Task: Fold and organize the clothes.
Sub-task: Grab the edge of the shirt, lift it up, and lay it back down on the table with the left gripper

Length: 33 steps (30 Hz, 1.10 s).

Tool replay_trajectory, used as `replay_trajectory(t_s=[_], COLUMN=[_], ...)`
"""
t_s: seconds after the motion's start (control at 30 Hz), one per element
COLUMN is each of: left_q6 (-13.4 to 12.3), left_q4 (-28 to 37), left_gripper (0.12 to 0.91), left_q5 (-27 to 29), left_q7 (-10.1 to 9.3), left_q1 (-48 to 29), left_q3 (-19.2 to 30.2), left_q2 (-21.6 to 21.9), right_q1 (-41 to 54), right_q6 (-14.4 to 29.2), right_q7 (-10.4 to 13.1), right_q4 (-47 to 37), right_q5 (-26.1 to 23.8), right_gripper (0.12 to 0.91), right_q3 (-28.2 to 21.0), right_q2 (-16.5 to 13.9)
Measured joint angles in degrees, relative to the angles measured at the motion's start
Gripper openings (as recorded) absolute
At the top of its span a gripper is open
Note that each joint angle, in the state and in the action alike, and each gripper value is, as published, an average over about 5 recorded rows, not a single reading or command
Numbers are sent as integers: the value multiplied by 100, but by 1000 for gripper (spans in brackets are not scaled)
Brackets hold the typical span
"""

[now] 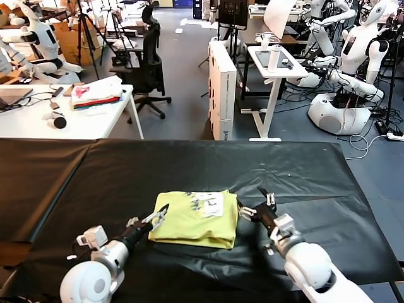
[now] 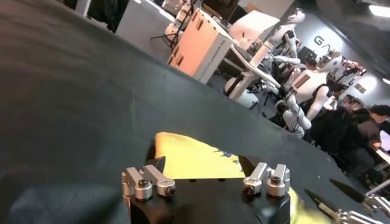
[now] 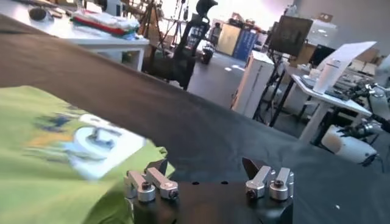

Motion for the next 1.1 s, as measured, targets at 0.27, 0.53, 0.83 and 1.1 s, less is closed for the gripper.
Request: replay_trajectory(t_s=[0.27, 0.53, 0.83, 1.1], left_q6=[-362, -1019, -1341, -1483], left_q4=[192, 622, 973, 1171], left_gripper=[907, 907, 907, 907], left_q5=[246, 475, 469, 410], left_q7=[300, 608, 621, 634], left_q1=[-56, -44, 29, -79], left_q3=[-18, -4, 65, 48], left_q2=[49, 59, -250, -362], right_q1=[-839, -2055, -2851, -2962], right_q6=[1084, 2146, 2257, 2245], right_q7=[42, -6, 31, 12], right_q4=[113, 379, 875, 1037], right_q5=[396, 767, 861, 837], right_gripper=[907, 907, 907, 907], right_q3=[427, 1514, 2419, 2527], right_q2=[71, 369, 690, 801])
